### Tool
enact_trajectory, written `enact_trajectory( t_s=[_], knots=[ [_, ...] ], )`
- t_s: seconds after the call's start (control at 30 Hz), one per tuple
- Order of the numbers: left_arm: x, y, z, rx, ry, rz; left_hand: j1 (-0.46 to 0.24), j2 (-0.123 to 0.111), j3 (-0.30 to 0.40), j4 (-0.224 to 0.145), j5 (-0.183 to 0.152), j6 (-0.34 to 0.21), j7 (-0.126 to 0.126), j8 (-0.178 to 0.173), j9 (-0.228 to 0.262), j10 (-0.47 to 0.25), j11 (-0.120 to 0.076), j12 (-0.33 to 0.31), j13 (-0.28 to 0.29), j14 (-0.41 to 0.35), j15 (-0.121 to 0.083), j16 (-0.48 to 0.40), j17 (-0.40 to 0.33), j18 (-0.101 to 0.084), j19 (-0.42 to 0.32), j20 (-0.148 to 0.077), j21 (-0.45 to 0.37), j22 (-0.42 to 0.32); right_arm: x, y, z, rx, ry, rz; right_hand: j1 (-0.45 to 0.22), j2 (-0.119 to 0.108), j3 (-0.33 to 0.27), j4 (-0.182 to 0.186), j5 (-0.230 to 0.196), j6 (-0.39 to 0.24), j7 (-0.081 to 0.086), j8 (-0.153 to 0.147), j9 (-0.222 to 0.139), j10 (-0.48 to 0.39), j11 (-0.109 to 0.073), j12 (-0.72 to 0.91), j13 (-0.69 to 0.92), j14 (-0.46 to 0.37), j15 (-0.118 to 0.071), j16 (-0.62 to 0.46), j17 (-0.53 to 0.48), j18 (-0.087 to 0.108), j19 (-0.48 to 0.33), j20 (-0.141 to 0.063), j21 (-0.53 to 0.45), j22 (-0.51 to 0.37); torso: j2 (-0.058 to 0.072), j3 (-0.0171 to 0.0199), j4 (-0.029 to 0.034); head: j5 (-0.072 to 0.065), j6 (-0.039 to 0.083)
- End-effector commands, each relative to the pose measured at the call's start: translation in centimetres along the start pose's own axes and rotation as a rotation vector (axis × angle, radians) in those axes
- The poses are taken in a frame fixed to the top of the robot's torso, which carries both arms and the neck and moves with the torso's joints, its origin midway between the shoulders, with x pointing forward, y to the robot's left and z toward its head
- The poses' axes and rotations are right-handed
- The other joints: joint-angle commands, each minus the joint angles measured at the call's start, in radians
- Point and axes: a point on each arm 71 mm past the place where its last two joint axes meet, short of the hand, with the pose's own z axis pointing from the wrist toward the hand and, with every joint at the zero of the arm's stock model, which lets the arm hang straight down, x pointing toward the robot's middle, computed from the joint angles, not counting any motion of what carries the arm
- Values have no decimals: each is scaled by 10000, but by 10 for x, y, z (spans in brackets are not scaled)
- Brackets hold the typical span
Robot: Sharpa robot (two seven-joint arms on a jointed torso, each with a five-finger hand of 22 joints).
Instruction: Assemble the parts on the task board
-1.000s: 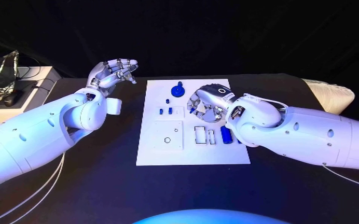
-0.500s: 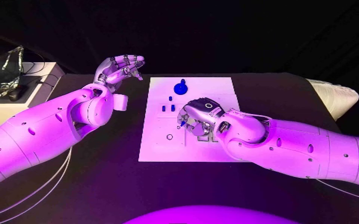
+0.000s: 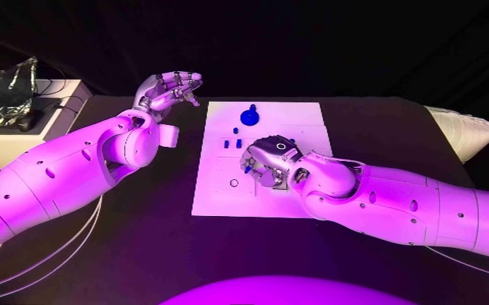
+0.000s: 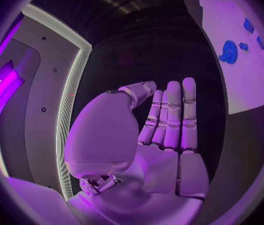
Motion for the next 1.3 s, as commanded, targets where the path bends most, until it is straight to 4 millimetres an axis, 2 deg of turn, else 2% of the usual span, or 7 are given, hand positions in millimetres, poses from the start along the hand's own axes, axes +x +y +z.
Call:
enact_trajectory(
  t_s=[0.03, 0.3, 1.0, 1.3],
  knots=[
    [2, -1, 0, 73, 118, 48, 70, 9, -30, -50, -48, 3, 52, 50, -13, -77, -18, -27, -10, -75, 5, -36, 14, 53, 3, 32, 40, 16, 1, -1, 1, -1, -2, -197, -27, 90, 60, -18, 49, 30, 54, 32, 22, 364, -316, 43, 19, 552, -70, 57, -12, 49, -59, -5, 62, 19, -4, -7, -2, 30, -28],
    [2, -1, 0, 63, 147, 65, 65, 10, -40, -49, -48, 5, 56, 62, -17, -88, -13, -24, -13, -90, 10, -32, 15, 52, -5, 37, 39, 17, 2, -1, 3, 23, -226, -315, -27, 90, 60, -18, 49, 30, 54, 32, 22, 364, -316, 43, 19, 552, -70, 57, -12, 49, -59, -5, 62, 19, -18, 4, -8, 74, -62],
    [0, -1, -1, 19, 165, 108, 61, 13, -48, -48, -48, 4, 57, 73, -22, -104, -8, -24, -17, -101, 15, -27, 17, 52, -13, 42, 38, 18, 5, -4, 6, 70, 59, -543, -28, 80, 95, -48, 32, 22, 62, 40, 40, 373, -312, 34, 22, 556, -69, 81, 11, 51, -67, -4, 98, 61, -8, -12, -20, 69, -148],
    [-2, -2, -2, -13, 180, 149, 58, 17, -55, -47, -49, 0, 59, 82, -27, -120, -5, -23, -22, -109, 19, -20, 20, 52, -18, 47, 38, 20, 8, -2, 7, -2, 313, -571, -35, 76, 97, -49, 22, 22, 63, 43, 44, 374, -310, 32, 22, 554, -67, 77, 0, 51, -71, -3, 104, 68, -16, -16, 1, 76, -233]
  ],
)
